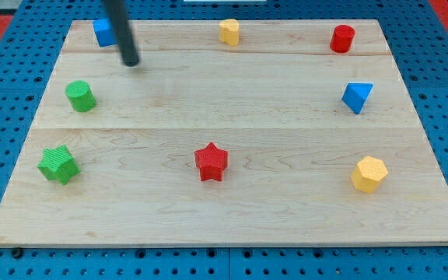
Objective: Move the red circle to the center of the board
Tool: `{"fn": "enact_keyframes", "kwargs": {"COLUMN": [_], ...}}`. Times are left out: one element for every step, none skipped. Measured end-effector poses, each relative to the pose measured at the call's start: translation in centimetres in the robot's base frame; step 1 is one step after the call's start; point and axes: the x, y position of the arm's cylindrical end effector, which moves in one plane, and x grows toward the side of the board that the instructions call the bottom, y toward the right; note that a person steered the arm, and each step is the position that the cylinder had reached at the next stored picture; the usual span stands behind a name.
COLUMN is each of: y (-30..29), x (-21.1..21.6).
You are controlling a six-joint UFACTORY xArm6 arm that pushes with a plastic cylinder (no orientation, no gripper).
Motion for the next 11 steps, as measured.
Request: {"fn": "enact_keyframes", "kwargs": {"y": [8.5, 13.7, 16.8, 20.4, 22.4, 24.3, 24.3, 29.7, 33.7, 34.0, 34.1], "x": [-0.2, -1.0, -7.0, -10.3, -10.3, -10.3, -10.4, -10.4, -10.4, -7.3, -7.1]}}
